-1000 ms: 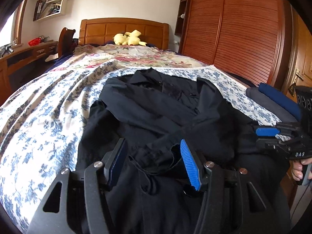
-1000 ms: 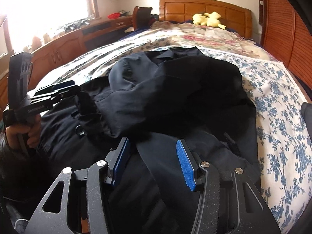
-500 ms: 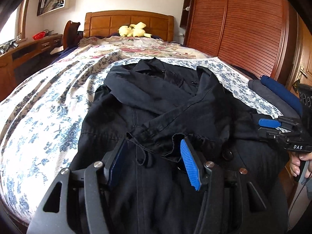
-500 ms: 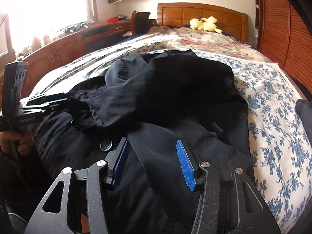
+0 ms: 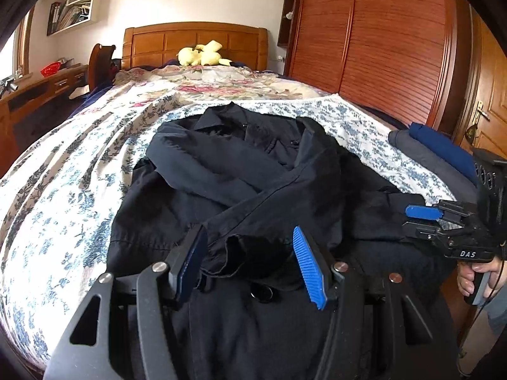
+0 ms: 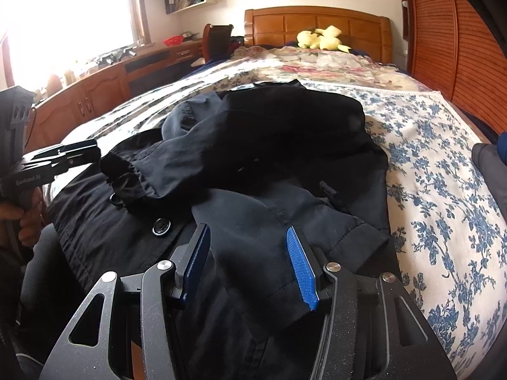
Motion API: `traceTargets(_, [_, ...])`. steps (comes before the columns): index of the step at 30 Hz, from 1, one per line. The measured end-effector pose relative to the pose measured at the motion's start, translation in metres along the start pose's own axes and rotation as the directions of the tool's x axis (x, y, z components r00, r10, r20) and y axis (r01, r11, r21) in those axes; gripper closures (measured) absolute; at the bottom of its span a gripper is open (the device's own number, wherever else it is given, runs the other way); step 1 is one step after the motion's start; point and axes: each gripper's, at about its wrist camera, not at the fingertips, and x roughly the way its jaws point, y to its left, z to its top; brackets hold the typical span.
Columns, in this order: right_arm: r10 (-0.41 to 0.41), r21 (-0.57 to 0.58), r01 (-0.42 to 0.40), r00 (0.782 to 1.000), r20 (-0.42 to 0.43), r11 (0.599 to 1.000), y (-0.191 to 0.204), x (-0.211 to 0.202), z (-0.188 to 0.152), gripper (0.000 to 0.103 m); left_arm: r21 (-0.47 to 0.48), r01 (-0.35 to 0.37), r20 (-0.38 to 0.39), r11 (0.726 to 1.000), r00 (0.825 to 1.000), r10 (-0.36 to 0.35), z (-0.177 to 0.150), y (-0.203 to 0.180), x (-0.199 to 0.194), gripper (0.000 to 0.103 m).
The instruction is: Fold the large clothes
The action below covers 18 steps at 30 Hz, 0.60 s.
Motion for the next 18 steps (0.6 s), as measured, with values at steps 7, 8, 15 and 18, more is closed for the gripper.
traceTargets(7, [0.019,0.015,-0.019,1.000,-0.005,1.000,0.003,0.005,-0.001,0.052,0.001,0.007,-0.083,1.000,0.997,-0.007,-0.010,0.009,0.019,0.085])
traceTargets(8, [0.021,0.015,-0.021,1.000,-0.006,1.000,0.004,0.006,-0.001,0.052,0.000,0.007,-0.083,1.000,0.996,-0.007,-0.011,0.010,0.019,0.088])
traceTargets(15, [0.026,-0.004,-0.026,1.000,-0.010,1.000,0.011,0.011,0.003,0.052,-0.038,-0.131,0.017,0.991,0.991,0.131,0.011,0.038,-0.016,0.101])
traceTargets(18, [0.027,-0.003,-0.027,1.000,-0.008,1.000,0.013,0.010,0.006,0.052,-0.022,-0.172,0.057,0.985,0.983,0.173,0.018,0.047,-0.035,0.102])
